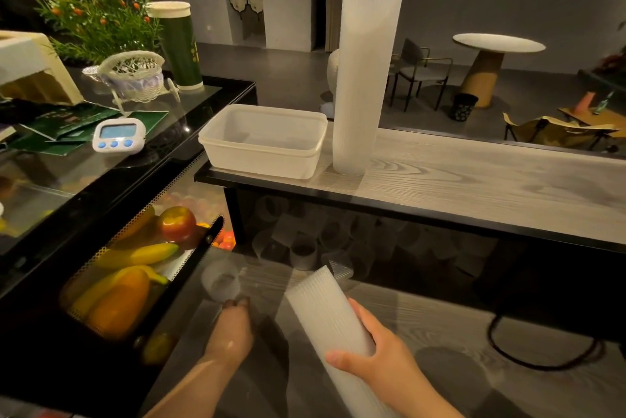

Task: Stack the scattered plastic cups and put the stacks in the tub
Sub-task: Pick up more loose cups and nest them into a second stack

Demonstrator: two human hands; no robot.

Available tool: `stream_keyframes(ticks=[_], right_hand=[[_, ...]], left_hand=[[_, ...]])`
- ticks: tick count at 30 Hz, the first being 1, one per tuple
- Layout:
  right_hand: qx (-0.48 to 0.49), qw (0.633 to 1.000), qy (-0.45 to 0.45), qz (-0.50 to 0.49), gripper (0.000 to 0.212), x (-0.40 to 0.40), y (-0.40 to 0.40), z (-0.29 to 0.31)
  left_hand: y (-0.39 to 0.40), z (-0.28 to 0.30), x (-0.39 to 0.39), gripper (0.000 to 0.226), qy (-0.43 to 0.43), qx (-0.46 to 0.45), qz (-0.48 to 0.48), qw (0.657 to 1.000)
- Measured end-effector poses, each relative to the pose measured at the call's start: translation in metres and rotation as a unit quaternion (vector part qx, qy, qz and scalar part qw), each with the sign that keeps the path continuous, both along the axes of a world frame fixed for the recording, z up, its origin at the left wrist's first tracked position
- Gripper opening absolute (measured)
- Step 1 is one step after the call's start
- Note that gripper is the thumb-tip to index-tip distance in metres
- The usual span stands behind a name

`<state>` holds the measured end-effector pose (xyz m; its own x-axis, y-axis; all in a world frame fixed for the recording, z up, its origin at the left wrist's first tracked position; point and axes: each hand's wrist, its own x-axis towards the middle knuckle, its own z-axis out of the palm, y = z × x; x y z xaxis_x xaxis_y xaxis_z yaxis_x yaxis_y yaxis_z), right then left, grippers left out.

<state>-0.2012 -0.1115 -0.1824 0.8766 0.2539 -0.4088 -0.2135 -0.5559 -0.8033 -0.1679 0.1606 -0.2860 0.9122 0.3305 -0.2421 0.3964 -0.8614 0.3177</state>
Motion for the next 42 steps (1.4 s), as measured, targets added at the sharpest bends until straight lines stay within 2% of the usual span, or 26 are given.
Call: stream_keyframes(ticks=[5,7,8,10,12,16,19,22,28,34,39,42], right_hand=[[0.014,1.000,-0.014,-0.004,0.104,-0.001,-0.001,0.008],[0.017,1.000,-0.019,-0.002,0.102,-0.002,-0.003,0.010],[0.018,1.000,-0.022,-0.002,0.102,-0.002,-0.004,0.012],[0.018,1.000,-0.023,-0.005,0.105,-0.002,-0.007,0.013],[0.018,0.999,-0.026,-0.007,0.105,-0.001,-0.009,0.015],[0.025,0.999,-0.039,0.007,0.102,0.002,-0.010,0.022],[0.021,0.998,-0.045,0.024,0.103,0.000,-0.010,0.029],[0.014,0.998,-0.051,0.039,0.101,-0.002,-0.011,0.034],[-0.015,0.995,-0.075,0.065,0.101,-0.003,-0.016,0.045],[0.022,0.994,-0.101,0.041,0.102,-0.006,-0.012,0.053],[0.016,0.993,-0.115,0.030,0.104,-0.008,-0.016,0.053],[0.031,0.992,-0.121,0.016,0.101,-0.010,-0.014,0.050]], left_hand=[[0.012,0.011,0.003,0.034,-0.047,-0.097,0.049,0.993],[0.008,0.022,0.009,0.040,-0.093,-0.168,0.095,0.977],[0.004,0.031,0.011,0.046,-0.115,-0.238,0.130,0.956],[-0.002,0.054,0.012,0.053,-0.148,-0.396,0.193,0.885],[-0.005,0.079,0.009,0.048,-0.162,-0.519,0.194,0.817],[-0.005,0.124,0.001,0.046,-0.156,-0.632,0.168,0.740],[-0.009,0.152,-0.005,0.044,-0.177,-0.665,0.143,0.712],[-0.015,0.175,-0.014,0.051,-0.190,-0.651,0.100,0.728],[-0.019,0.209,-0.022,0.041,-0.233,-0.537,0.049,0.810],[-0.035,0.220,-0.025,0.034,-0.231,-0.475,-0.028,0.849],[-0.042,0.223,-0.022,0.031,-0.193,-0.406,-0.078,0.890],[-0.047,0.227,-0.023,0.030,-0.159,-0.385,-0.136,0.899]])
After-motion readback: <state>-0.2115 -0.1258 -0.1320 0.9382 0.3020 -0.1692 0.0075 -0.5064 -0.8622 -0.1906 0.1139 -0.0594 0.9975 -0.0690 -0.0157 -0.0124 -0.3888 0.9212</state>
